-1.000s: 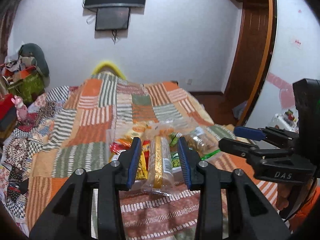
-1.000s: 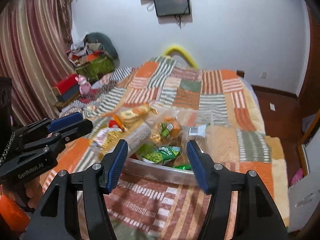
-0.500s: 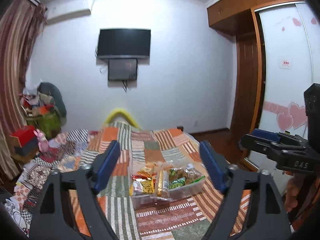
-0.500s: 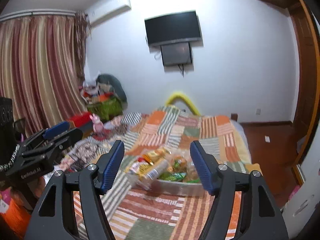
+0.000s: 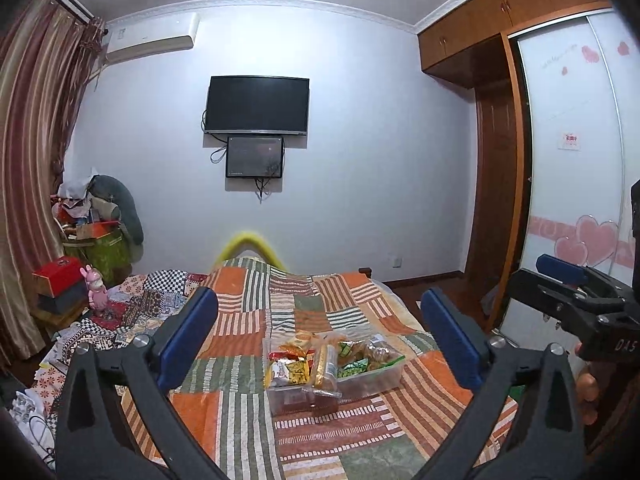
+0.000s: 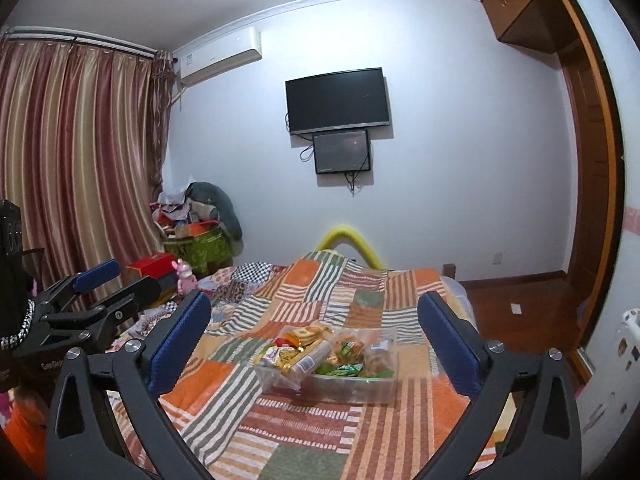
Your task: Organize snacks
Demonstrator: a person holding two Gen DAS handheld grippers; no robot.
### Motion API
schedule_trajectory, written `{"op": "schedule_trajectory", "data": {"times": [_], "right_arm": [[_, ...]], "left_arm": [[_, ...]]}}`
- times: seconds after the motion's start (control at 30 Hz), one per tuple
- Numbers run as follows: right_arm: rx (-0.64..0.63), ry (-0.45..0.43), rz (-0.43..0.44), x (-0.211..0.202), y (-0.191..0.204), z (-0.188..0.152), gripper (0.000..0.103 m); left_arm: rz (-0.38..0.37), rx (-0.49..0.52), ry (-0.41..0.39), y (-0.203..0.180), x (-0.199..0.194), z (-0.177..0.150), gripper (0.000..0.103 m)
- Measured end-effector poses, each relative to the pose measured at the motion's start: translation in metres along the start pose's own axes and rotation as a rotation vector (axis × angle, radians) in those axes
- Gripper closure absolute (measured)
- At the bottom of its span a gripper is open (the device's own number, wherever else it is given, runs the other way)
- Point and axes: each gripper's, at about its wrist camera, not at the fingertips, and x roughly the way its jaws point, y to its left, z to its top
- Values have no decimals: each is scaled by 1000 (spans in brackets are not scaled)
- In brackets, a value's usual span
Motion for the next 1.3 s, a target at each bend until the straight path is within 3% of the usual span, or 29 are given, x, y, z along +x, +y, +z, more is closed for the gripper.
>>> {"op": "schedule_trajectory", "data": {"times": [1.3], "right_arm": [[-38, 5, -70, -8, 9, -3, 0]], "left_arm": [[-3, -9, 34, 1, 4, -12, 0]]}}
